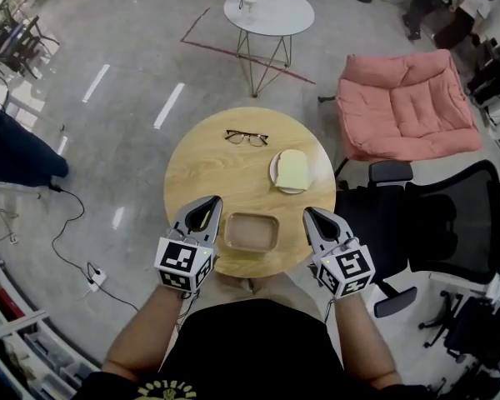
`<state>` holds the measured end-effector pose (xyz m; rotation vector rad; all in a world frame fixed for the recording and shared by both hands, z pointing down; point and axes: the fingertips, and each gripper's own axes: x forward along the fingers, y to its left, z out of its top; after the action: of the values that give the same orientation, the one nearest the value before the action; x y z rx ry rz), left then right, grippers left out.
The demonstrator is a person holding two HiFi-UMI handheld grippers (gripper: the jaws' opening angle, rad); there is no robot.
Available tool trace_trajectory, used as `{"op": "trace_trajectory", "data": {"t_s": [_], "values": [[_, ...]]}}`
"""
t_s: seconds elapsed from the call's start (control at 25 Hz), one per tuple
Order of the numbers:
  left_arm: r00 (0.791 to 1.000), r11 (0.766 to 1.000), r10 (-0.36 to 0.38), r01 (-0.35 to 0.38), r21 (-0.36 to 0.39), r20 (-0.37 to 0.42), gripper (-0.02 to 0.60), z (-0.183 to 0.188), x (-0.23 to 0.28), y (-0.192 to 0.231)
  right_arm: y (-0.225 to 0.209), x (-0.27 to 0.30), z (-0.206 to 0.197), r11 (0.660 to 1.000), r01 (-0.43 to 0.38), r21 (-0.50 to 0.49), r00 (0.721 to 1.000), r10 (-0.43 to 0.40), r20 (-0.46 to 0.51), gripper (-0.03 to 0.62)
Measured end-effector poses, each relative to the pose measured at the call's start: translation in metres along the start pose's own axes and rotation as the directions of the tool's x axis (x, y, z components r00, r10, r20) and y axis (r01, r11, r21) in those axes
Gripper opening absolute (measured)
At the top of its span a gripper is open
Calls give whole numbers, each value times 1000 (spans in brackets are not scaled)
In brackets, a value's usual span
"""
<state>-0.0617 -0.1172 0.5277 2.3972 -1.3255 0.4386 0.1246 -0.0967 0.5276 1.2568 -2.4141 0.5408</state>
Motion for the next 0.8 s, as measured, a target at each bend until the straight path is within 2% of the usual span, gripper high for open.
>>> {"op": "trace_trajectory", "data": {"t_s": [0.16, 0.44, 0.6, 0.8], "values": [[999, 1000, 4, -5, -20, -34, 17, -22, 6, 4, -5, 5, -21, 1000, -12, 8, 999, 12, -42, 17], [992, 996, -58, 51, -71, -108, 18, -57, 14, 10, -11, 17, -48, 999, -11, 42, 996, 15, -89, 17], [984, 990, -74, 52, -133, -164, 18, -84, 24, 12, -10, 29, -71, 997, -25, 80, 991, 35, -126, 19], [968, 987, -81, 45, -152, -237, 18, -112, 35, 10, -10, 38, -98, 988, -29, 154, 984, 55, -169, 51]]}}
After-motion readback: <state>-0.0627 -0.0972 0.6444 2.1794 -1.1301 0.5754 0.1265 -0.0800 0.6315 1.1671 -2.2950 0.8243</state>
